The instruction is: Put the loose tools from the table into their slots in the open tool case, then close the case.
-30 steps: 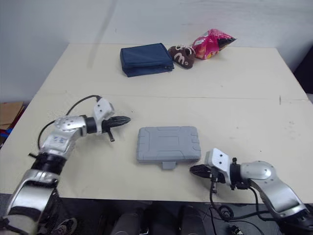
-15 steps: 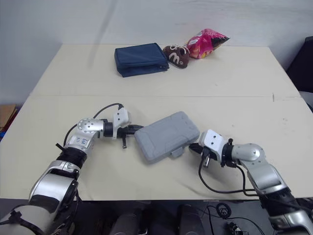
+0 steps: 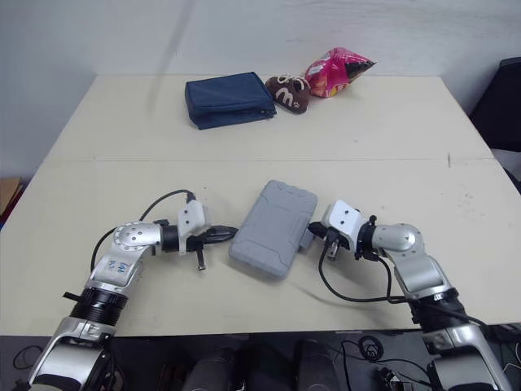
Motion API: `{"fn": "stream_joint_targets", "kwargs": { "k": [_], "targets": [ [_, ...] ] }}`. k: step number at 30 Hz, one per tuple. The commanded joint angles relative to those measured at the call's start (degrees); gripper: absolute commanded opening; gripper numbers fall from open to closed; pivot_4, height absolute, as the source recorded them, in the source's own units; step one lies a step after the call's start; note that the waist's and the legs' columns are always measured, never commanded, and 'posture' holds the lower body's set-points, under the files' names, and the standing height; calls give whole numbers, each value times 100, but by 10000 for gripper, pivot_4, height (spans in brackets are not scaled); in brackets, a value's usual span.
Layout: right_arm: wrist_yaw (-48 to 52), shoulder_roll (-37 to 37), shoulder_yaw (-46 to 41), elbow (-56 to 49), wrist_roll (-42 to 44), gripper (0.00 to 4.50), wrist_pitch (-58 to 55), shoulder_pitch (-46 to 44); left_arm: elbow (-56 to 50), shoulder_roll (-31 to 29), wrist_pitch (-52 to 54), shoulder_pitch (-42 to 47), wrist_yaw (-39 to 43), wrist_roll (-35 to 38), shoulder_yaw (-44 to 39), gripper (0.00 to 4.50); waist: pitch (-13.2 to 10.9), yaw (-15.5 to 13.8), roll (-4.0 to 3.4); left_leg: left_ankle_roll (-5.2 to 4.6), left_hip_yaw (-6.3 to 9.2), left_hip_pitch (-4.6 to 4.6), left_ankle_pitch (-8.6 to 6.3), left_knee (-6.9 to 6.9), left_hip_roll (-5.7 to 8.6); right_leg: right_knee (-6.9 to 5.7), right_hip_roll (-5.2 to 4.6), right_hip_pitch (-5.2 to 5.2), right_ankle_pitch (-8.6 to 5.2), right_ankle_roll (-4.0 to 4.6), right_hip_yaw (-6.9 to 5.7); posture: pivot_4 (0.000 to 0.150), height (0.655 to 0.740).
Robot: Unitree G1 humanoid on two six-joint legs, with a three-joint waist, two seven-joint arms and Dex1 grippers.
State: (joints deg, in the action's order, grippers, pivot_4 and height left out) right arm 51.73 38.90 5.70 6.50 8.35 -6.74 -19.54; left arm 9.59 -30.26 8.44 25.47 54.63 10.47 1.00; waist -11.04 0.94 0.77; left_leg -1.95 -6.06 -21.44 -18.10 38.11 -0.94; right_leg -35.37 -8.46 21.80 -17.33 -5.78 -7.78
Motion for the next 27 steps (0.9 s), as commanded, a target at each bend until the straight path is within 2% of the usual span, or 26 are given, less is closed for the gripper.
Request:
{"fn": "stream_joint_targets", "kwargs": {
  "k": [1, 3, 7, 12, 15, 20, 27],
  "targets": [
    [95, 253, -486, -430, 277, 561, -86, 522, -830, -7, 454, 152, 200, 726, -242, 0, 0, -81, 0, 0, 2, -1, 0, 0, 2, 4, -1, -2, 0, 0, -1, 1500, 7400],
    [120, 313, -670, -762, 437, 561, -179, 904, -1021, 233, 984, 508, 121, 1079, -182, 0, -1, -205, -3, -5, 14, 0, -1, 4, 10, 16, -5, -18, 2, -3, -7, 1500, 7400],
    [139, 218, -788, -1440, 762, 561, -345, 1355, -794, 465, 971, 1161, 464, 786, 498, 0, -2, -240, -4, -11, 18, -8, -4, 5, 16, 38, 2, -26, 15, -25, -5, 1500, 7400],
    [-87, 103, -735, -1977, 842, 561, -771, 1391, 487, 816, 288, 1803, 444, -97, 1313, 0, -4, -183, -9, -9, -5, 4, -2, -1, 12, 35, 45, -21, 15, -25, -5, 1500, 7400],
    [-184, 79, -698, -2121, 819, 561, -931, 1384, 1080, 1101, 104, 2050, 390, -228, 1413, 0, -4, -195, -8, -7, -5, 3, -1, 0, 6, 37, 59, -18, 15, -25, -3, 1500, 7400],
    [-261, 20, -655, -2287, 852, 561, -1050, 1344, 1610, 1442, 145, 2266, 466, -431, 1597, 0, -4, -236, -8, -9, -1, -7, -2, 3, 7, 39, 55, -12, 15, -25, 0, 1500, 7400],
    [-340, -96, -394, -2056, 607, 561, -1047, 1236, 1754, 1473, 92, 2207, 429, -855, 1871, 0, -3, -228, -9, -10, 2, -1, -1, 4, 7, 38, 52, -18, 15, -25, 2, 1500, 7400]
  ]
}}
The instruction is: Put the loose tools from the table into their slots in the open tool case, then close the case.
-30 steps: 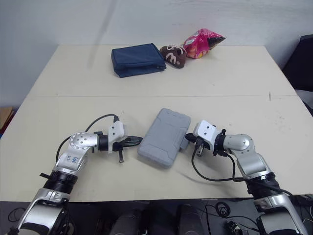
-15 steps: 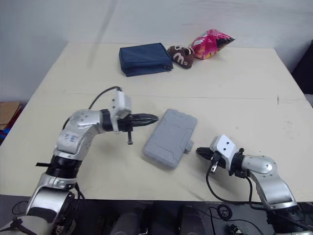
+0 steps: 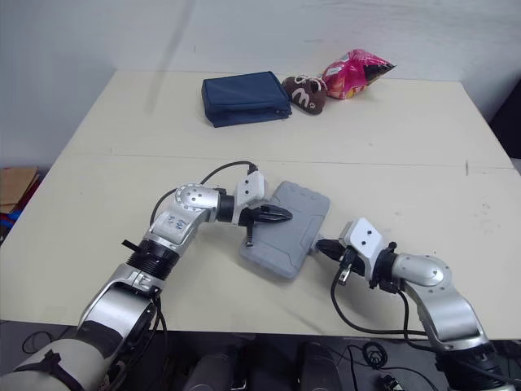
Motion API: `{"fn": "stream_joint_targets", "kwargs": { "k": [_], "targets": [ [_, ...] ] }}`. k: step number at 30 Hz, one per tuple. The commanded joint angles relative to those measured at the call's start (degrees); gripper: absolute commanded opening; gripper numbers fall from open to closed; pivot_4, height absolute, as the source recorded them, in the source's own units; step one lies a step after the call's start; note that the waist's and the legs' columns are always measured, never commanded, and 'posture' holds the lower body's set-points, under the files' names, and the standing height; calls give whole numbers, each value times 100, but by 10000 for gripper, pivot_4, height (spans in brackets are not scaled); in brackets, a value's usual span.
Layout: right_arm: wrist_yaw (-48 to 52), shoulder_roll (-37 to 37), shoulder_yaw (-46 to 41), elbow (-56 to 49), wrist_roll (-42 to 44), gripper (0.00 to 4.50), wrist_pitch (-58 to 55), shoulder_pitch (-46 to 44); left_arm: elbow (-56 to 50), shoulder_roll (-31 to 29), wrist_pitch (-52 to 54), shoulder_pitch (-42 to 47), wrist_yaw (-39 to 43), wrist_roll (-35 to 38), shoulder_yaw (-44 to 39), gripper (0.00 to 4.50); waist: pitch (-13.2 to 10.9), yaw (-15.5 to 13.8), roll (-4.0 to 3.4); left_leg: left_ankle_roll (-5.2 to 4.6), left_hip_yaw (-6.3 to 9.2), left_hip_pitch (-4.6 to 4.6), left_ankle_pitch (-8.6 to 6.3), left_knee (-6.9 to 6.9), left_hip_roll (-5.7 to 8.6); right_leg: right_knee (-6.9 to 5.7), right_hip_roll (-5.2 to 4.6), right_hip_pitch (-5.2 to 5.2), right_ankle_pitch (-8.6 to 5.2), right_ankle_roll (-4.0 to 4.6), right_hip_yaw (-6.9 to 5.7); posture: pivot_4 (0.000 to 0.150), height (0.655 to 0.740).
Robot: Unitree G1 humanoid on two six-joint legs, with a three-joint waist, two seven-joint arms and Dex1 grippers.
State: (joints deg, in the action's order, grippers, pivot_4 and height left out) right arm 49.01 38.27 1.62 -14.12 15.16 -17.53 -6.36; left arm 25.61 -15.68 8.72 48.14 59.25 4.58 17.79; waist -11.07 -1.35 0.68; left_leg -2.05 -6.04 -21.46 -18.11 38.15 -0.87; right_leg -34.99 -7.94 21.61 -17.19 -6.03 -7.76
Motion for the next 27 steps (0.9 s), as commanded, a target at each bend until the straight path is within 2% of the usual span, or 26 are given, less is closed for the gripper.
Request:
{"fn": "stream_joint_targets", "kwargs": {
  "k": [1, 14, 19, 27],
  "targets": [
    [-76, -42, 37, 45, -100, 561, 44, -100, 169, 22, 69, -50, -57, -294, 201, 0, 0, 1, 0, 0, 0, 1, 0, 1, 0, 0, -1, -1, 0, 0, 1, 1500, 7400],
    [-56, -312, 289, 421, -257, 561, 142, -400, 528, 131, 158, -143, -198, -707, 529, 0, 11, 14, 3, -1, -2, 15, 0, 2, 0, 2, -9, -10, -1, 1, 4, 1500, 7400],
    [34, -513, 301, 364, -138, 561, 180, -473, 664, 186, 130, -277, -175, -877, 694, 0, 40, 20, 3, -2, -2, 26, -1, 2, 0, 6, -46, -15, -1, 3, 6, 1500, 7400],
    [142, -739, 359, 423, -85, 561, 181, -545, 1217, 327, -61, -370, -112, -1057, 846, 0, 119, 118, -1, 2, -2, 31, -3, -4, -4, 5, -46, -15, -7, 12, 3, 1500, 7400]
  ]
}}
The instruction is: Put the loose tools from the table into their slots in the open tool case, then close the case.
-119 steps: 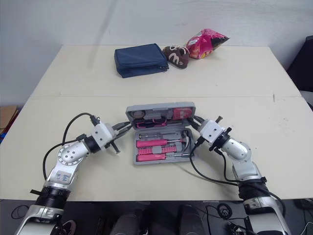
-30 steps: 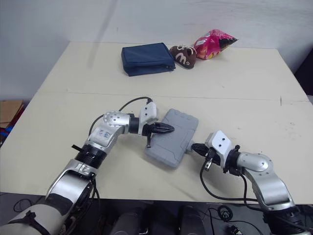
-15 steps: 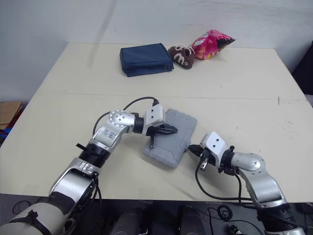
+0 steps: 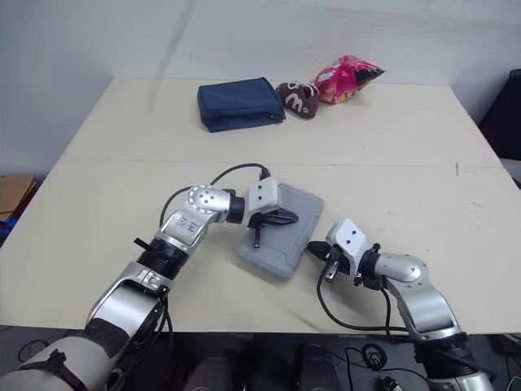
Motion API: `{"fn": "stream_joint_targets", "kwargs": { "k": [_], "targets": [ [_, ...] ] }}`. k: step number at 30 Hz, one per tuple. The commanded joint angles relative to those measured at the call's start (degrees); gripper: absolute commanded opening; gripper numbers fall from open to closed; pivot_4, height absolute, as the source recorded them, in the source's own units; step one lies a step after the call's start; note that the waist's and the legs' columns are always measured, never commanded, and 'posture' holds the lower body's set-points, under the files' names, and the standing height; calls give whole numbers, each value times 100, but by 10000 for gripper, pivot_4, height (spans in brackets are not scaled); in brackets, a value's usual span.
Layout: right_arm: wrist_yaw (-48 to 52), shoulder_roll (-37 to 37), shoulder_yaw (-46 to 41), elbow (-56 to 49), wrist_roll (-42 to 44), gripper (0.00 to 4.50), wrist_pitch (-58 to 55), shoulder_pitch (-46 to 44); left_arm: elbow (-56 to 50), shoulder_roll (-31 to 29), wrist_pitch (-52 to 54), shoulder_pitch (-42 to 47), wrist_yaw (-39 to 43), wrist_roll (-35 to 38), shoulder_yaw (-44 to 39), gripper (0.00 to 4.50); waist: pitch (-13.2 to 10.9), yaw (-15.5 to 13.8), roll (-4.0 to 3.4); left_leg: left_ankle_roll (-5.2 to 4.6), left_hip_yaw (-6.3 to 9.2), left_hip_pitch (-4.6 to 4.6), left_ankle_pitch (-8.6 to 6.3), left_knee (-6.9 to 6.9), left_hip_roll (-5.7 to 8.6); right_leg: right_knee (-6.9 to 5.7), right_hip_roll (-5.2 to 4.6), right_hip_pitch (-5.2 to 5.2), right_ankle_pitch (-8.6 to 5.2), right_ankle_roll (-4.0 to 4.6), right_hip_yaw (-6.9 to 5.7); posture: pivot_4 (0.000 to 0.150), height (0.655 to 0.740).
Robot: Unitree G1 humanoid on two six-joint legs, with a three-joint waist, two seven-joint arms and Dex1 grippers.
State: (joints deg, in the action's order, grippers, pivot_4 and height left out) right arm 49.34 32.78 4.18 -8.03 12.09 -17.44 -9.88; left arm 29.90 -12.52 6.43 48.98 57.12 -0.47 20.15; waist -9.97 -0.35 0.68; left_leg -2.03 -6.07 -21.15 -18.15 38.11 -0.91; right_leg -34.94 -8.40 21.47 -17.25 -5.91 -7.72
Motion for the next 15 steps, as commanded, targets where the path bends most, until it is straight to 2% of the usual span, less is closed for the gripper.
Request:
{"fn": "stream_joint_targets", "kwargs": {
  "k": [1, 7, 10, 15],
  "targets": [
    [124, -263, 117, -109, 247, 561, 167, -184, 875, 10, 110, -485, 86, -577, 620, 0, 20, 31, 0, 0, 0, 2, 0, -1, 0, 0, 0, -1, -1, 1, -1, 1500, 7400],
    [255, -272, 25, 102, 175, 561, 361, -158, 908, -71, -109, -595, 88, -499, 491, 0, 98, 56, 5, 0, 1, 14, -14, -3, -4, -1, -2, -9, -3, 5, 1, 1500, 7400],
    [455, 46, -362, 171, 264, 561, 635, -149, 687, -312, -210, -726, 171, -402, 343, 0, 105, 59, -4, 4, 1, 13, -20, -3, -6, -1, -2, -7, -7, 11, 2, 1500, 7400],
    [922, 555, -960, 385, 521, 561, 1396, -80, -196, -380, -956, -980, 294, 586, -614, 0, 100, 72, -23, 5, -1, 12, -23, -5, -9, 0, 0, -2, -10, 16, 1, 1500, 7400]
  ]
}}
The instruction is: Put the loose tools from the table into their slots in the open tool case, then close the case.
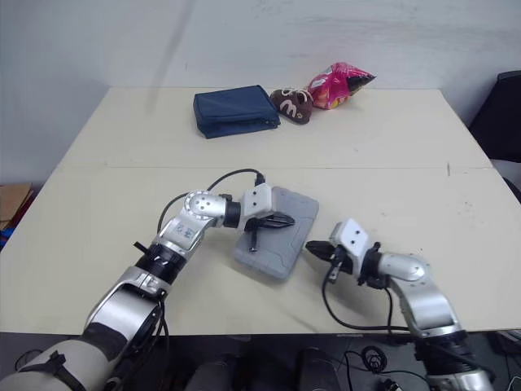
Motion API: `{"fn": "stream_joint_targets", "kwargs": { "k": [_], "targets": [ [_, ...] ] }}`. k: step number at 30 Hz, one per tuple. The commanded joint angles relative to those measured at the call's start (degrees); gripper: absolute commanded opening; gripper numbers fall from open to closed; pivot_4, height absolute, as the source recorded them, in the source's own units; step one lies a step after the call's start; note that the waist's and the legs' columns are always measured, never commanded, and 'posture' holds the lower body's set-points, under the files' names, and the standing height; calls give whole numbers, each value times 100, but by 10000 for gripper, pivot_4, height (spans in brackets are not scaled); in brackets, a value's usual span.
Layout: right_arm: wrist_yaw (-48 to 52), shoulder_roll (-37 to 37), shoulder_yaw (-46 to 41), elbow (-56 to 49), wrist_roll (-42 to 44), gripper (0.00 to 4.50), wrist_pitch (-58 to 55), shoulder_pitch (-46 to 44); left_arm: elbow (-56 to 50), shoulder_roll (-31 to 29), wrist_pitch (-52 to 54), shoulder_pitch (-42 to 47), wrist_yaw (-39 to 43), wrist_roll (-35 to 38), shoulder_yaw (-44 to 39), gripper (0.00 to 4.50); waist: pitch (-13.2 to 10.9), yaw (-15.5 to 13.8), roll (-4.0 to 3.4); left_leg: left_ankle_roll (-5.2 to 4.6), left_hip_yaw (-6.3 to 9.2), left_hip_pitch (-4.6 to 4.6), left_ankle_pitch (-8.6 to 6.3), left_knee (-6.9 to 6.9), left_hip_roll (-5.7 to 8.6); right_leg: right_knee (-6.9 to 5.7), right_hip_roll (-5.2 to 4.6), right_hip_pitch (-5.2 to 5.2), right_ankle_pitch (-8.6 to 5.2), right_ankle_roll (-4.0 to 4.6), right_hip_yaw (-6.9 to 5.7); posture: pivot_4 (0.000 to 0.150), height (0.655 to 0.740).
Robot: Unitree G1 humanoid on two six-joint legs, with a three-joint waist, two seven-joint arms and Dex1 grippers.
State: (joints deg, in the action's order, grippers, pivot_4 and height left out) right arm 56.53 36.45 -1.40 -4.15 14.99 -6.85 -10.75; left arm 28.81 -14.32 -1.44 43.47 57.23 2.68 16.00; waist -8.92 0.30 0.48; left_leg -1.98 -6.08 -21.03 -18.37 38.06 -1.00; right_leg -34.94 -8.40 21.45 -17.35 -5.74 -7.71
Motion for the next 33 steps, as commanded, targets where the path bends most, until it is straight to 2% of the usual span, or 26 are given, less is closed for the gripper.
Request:
{"fn": "stream_joint_targets", "kwargs": {
  "k": [1, 6, 9, 11, 12, 14, 19, 20, 21, 25, 29, 33],
  "targets": [
    [209, 312, -512, 34, 216, 561, 387, 32, -341, -302, -324, -495, 387, 434, -355, 0, -16, 10, -2, 2, -1, -3, 0, -2, -2, 0, 1, 3, -1, 2, -1, 1500, 7400],
    [669, 915, -875, 75, 371, 561, 517, 290, -1571, -1063, -8, -927, 744, 1242, -1128, 0, -130, -24, -11, 5, 2, -21, 7, 1, -3, -4, 2, 15, -3, 7, -9, 1500, 7400],
    [883, 1086, -1136, 128, 542, 561, 742, 417, -2106, -1749, 347, -1363, 828, 1738, -1799, 0, -142, -24, -10, 3, 4, -27, 7, 2, 0, -3, 0, 15, -3, 6, -13, 1500, 7400],
    [1128, 1272, -1358, 238, 763, 0, 621, 531, -2334, -2311, 894, -1762, 731, 1973, -2335, 4891, -144, -8, -13, 0, 3, -25, 7, 1, 3, -3, -1, 11, -2, 4, -11, 1500, 7400],
    [1185, 1340, -1440, 322, 721, 3181, 819, 559, -2399, -2572, 975, -1989, 719, 1983, -2550, 7802, -146, 6, -16, -1, 1, -25, 6, 0, 2, -3, 0, 12, -2, 3, -10, 1500, 7400],
    [1309, 1487, -1602, 531, 699, 9572, 1050, 603, -2493, -3005, 1035, -2469, 598, 1895, -2914, 16345, -158, 15, -23, -2, -1, -23, 5, -6, 2, -5, 1, 12, -2, 2, -9, 1500, 7400],
    [1644, 1813, -1903, 1164, 647, 34508, 1632, 602, -2449, -3679, 1096, -3513, 409, 1820, -3725, 40351, -194, -62, -32, -8, 3, -25, -8, -7, 4, 19, -7, 12, -3, 1, -10, 1500, 7400],
    [1678, 1868, -1944, 1287, 659, 39666, 1675, 542, -2303, -3757, 812, -3705, 342, 1657, -3844, 44846, -197, -78, -34, -8, 4, -25, -9, -7, 5, 18, -11, 14, -3, 1, -9, 1500, 7400],
    [1695, 1904, -1966, 1369, 673, 44741, 1700, 497, -2188, -3811, 596, -3837, 302, 1545, -3925, 45000, -199, -84, -38, -3, 4, -25, -12, -7, 5, 18, -13, 16, -2, 1, -7, 1500, 7400],
    [1692, 1983, -1932, 1738, 613, 44741, 1891, 195, -1931, -3847, 411, -4012, -165, 1333, -4181, 45000, -220, -60, -67, 25, 3, -23, -28, -9, 4, 15, -13, 20, -3, 2, -4, 1500, 7400],
    [1569, 1849, -1632, 1905, 513, 44741, 1950, -268, -2232, -3657, 524, -4188, -387, 1504, -4302, 45000, -227, -20, -73, 11, -2, -26, -18, -12, 3, 14, -13, 25, -3, 3, -4, 1500, 7400],
    [1484, 1747, -1482, 1931, 467, 44741, 1930, -454, -2175, -3614, 350, -4064, -561, 1378, -4205, 45000, -230, -6, -67, 9, -4, -25, -15, -12, 1, 11, -8, 25, -3, 3, -5, 1500, 7400]
  ]
}}
